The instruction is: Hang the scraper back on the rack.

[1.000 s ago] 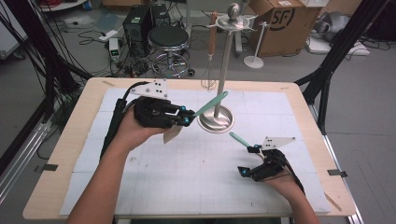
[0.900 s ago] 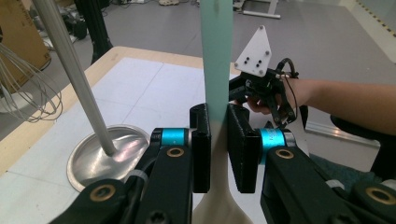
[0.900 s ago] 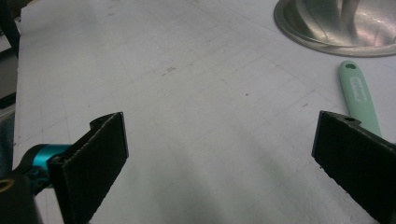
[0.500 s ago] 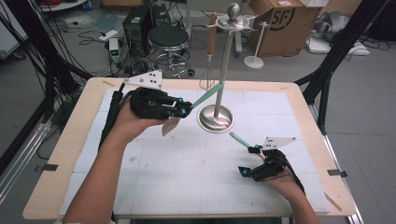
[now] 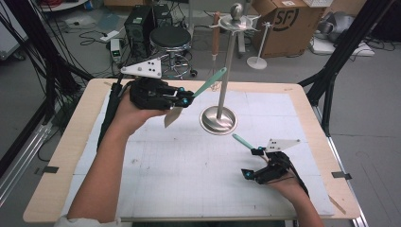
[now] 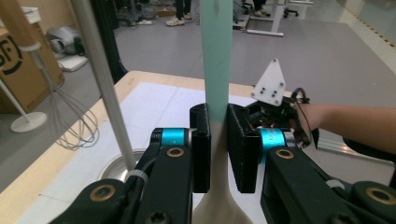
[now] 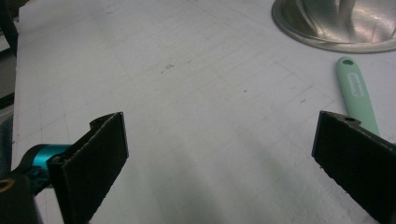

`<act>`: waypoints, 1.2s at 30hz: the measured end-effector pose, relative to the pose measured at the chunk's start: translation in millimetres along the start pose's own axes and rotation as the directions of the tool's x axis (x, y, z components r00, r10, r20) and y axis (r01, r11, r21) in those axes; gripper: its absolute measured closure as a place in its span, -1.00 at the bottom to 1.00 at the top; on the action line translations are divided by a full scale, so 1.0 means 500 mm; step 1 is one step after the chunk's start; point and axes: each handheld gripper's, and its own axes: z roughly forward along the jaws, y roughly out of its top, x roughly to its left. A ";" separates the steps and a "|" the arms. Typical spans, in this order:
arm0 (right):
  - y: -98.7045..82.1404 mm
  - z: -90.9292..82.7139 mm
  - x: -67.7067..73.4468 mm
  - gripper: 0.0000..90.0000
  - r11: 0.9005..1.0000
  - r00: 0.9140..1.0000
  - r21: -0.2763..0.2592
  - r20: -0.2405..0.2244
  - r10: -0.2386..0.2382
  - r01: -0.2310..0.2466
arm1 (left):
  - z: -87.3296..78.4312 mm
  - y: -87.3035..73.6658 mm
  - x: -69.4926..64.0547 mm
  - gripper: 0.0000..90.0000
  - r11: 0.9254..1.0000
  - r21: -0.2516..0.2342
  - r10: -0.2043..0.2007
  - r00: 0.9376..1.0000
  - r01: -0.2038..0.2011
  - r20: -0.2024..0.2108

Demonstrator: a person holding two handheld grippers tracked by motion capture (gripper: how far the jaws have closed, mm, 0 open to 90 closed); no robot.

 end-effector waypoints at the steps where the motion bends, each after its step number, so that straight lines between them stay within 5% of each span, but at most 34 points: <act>1: 0.000 0.000 0.000 -0.94 1.000 1.000 -0.001 -0.001 -0.001 0.001 | 0.001 0.001 0.003 0.78 1.000 -0.002 -0.004 1.000 0.004 -0.001; 17: 0.001 0.001 -0.003 -0.94 1.000 1.000 -0.011 -0.005 0.001 -0.001 | 0.015 0.048 0.035 0.78 0.999 -0.041 -0.005 0.999 0.004 -0.044; 36: 0.000 0.001 -0.006 -0.94 1.000 1.000 -0.015 -0.011 0.010 -0.010 | -0.007 0.066 0.109 0.78 0.996 -0.087 -0.034 0.994 0.025 -0.100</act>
